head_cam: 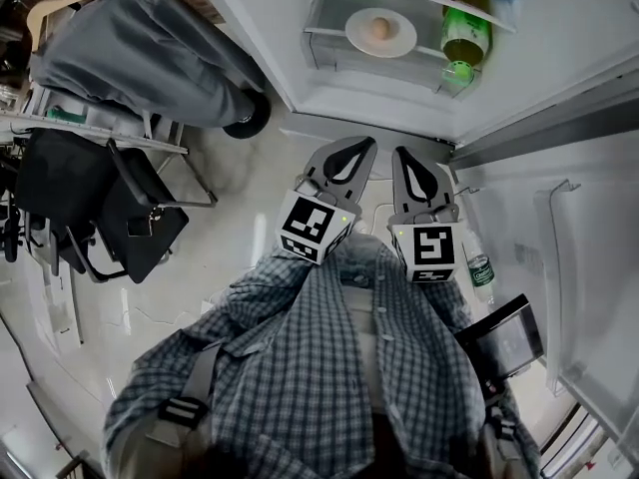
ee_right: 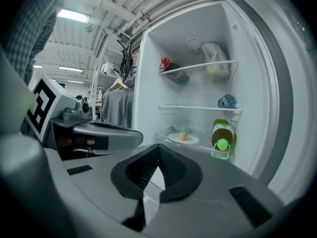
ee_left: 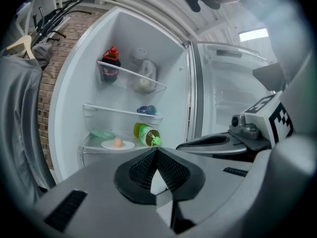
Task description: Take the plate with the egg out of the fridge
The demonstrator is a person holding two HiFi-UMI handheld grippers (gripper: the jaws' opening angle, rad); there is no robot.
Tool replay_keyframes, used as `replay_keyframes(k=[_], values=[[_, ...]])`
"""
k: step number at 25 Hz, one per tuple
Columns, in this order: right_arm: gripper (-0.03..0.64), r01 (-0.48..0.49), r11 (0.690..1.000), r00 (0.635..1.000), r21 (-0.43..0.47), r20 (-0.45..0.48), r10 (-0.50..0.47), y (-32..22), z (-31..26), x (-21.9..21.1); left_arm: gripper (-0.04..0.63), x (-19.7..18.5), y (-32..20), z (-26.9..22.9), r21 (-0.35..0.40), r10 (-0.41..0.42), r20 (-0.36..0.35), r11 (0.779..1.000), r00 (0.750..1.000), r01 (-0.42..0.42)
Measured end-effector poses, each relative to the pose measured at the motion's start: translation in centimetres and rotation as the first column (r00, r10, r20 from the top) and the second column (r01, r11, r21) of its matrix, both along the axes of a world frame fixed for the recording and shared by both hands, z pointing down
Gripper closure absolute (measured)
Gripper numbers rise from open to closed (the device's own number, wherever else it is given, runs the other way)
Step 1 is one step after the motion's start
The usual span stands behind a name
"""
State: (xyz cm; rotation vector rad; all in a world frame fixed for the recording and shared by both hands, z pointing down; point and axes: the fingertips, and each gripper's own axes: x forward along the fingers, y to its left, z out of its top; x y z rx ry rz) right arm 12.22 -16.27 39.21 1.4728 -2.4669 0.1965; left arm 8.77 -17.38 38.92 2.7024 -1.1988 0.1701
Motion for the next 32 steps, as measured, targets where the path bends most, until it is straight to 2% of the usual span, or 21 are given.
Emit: replay_keyframes(k=[9, 16, 20, 24, 28, 32], values=[[0.612, -0.049, 0.999, 0.996, -0.004, -0.068, 0.049, -5.3, 1.0, -0.3, 0.589, -0.1, -5.5, 0.9, -0.022, 0.068, -0.002, 0.997, 0.998, -0.068], [0.612, -0.013, 1.000, 0.986, 0.001, -0.164, 0.013, -9.9, 1.2, -2.3, 0.588, -1.9, -10.3, 0.8, -0.032, 0.041, -0.019, 0.999, 0.999, -0.042], [0.612, 0.006, 1.000, 0.962, 0.019, -0.272, -0.001, -12.5, 2.0, -3.0, 0.589, -2.9, -13.1, 1.3, -0.055, 0.023, -0.041, 0.998, 0.999, -0.025], [0.612, 0.030, 0.999, 0.900, 0.035, -0.435, -0.011, -15.2, 3.3, -3.3, 0.589, -3.8, -15.0, 2.5, -0.088, 0.017, -0.052, 0.996, 0.999, -0.021], [0.612, 0.074, 0.995, 0.792, 0.062, -0.611, -0.021, -16.3, 4.3, -2.7, 0.589, -3.6, -15.9, 2.5, -0.090, 0.015, -0.061, 0.996, 0.998, -0.020], [0.611, 0.118, 0.991, 0.687, 0.070, -0.726, -0.031, -17.7, 5.2, -2.6, 0.589, -3.5, -16.8, 2.8, -0.108, 0.010, -0.071, 0.994, 0.997, -0.018]])
